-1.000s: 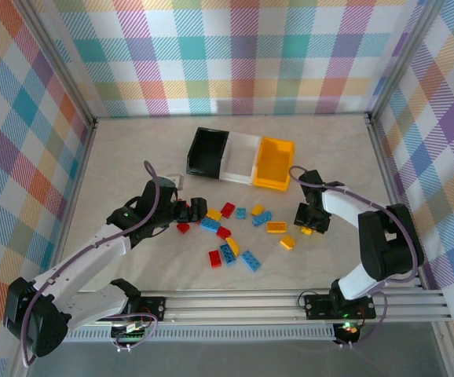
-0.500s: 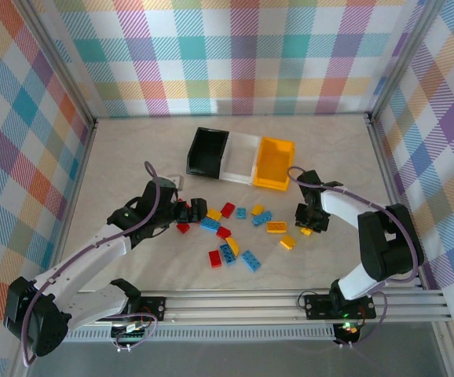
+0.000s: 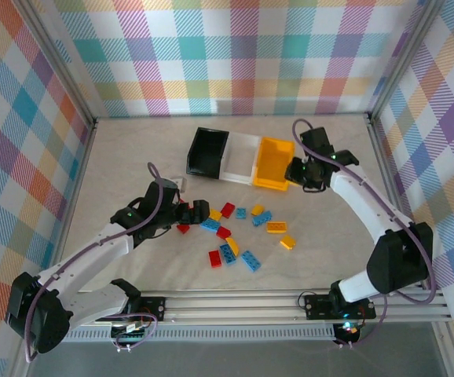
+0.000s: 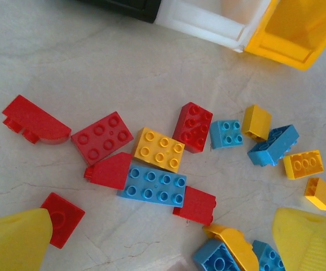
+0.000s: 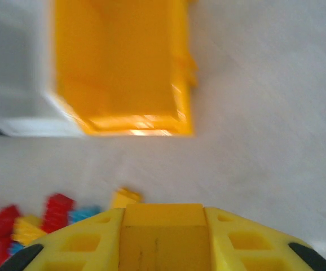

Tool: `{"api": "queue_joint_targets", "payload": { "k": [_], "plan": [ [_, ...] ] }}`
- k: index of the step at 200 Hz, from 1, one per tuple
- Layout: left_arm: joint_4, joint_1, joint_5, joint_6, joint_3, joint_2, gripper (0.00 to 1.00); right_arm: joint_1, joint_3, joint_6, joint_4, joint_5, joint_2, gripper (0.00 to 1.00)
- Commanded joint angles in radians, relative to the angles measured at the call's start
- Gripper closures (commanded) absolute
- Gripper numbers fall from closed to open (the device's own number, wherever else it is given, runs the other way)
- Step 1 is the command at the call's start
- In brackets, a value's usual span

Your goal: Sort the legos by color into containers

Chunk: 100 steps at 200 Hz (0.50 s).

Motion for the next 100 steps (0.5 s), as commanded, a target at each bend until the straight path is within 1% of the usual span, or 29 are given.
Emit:
{"api": "queue_joint_targets", "payload": {
  "k": [1, 35, 67, 100],
  "plan": [
    [0.027, -0.006, 0.028, -0.023, -0.019, -0.006, 0.00, 0.009, 0.145, -0.068, -0.014, -0.055, 0.138, 0.69],
    [-0.008, -0.006, 0.006, -0.013, -0.024, -0.037, 0.00, 0.016, 0.328, -0.115, -0.024, -0.066, 0.353, 0.68],
    [-0.035, -0.006, -0.005, 0.002, -0.013, -0.046, 0.00, 0.029, 0.447, -0.128, -0.046, -0.057, 0.525, 0.68],
    [-0.040, -0.006, -0.008, 0.008, -0.006, -0.043, 0.00, 0.032, 0.480, -0.128, -0.039, -0.050, 0.605, 0.67]
  ]
}}
